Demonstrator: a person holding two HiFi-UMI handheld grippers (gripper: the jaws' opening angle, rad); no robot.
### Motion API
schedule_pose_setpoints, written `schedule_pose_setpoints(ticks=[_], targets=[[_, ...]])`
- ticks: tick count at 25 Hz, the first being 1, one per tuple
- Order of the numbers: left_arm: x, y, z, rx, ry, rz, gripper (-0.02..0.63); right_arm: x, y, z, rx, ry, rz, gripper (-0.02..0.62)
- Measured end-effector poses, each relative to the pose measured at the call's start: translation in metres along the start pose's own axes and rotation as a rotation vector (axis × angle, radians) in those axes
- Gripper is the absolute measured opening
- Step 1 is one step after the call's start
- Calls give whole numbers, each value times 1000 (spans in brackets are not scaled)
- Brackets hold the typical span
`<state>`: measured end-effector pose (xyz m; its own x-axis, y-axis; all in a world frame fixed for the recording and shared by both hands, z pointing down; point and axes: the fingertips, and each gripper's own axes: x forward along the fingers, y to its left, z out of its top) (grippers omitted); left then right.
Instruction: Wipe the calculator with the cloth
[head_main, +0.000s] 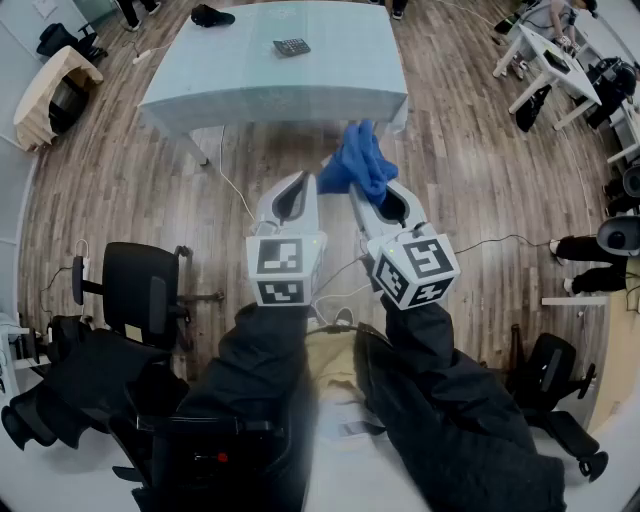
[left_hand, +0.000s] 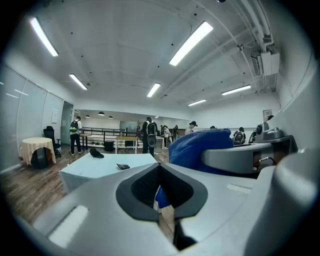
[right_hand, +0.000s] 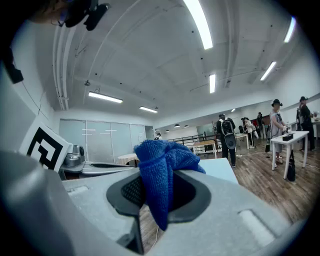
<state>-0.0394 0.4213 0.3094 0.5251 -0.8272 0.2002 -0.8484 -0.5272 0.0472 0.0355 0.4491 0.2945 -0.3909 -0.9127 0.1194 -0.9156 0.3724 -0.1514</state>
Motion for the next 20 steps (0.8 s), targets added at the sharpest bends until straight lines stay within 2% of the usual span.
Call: schedule_pose_setpoints(ticks=[20], targets=[[4, 0, -1, -12, 2, -8, 0, 0, -4, 1, 10, -9, -7, 88]])
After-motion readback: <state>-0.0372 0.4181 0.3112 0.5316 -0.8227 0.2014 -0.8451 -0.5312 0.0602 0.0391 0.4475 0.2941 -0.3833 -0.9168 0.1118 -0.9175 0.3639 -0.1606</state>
